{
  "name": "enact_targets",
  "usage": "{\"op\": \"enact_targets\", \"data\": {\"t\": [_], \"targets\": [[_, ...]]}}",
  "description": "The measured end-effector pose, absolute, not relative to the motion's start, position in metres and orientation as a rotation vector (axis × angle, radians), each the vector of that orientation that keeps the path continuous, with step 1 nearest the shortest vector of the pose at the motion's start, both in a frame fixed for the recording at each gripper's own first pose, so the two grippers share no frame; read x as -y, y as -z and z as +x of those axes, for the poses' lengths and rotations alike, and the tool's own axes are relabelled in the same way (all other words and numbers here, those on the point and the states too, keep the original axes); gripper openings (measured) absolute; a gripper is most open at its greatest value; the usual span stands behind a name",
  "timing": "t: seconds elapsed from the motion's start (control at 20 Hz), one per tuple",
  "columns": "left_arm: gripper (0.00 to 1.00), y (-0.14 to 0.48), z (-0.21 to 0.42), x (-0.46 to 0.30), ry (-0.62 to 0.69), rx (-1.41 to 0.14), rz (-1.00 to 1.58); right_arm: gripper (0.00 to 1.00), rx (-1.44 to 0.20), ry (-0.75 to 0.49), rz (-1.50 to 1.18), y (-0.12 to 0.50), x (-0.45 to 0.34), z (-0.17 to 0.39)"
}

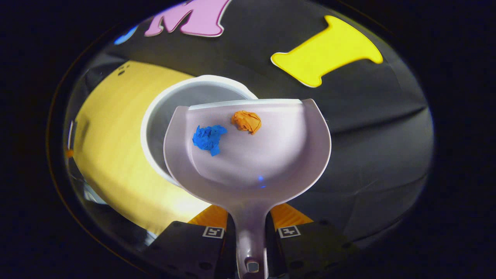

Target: Pick up the small broom and dustpan from the desktop, sweep the trash into the dustpan with the broom, and then empty the trash into the garbage bin.

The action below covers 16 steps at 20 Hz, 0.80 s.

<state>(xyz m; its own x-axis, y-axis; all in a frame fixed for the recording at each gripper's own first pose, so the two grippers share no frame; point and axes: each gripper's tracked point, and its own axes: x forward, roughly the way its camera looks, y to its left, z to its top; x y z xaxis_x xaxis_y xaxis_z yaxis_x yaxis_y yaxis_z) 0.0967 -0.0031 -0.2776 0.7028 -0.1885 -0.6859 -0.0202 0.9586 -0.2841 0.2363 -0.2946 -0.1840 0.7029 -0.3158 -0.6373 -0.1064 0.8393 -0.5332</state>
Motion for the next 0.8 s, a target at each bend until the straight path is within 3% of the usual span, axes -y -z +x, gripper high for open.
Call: {"op": "enact_targets", "data": {"t": [0.55, 0.8], "targets": [[0.26, 0.27, 0.118, 0.015, 0.107, -0.831, -0.196, 0.35, -0.829, 0.038, -1.295, 0.165, 0.348, 0.243], [0.26, 0.269, 0.118, 0.016, 0.106, -0.825, -0.199, 0.35, -0.813, 0.074, -1.248, 0.168, 0.352, 0.248]]}}
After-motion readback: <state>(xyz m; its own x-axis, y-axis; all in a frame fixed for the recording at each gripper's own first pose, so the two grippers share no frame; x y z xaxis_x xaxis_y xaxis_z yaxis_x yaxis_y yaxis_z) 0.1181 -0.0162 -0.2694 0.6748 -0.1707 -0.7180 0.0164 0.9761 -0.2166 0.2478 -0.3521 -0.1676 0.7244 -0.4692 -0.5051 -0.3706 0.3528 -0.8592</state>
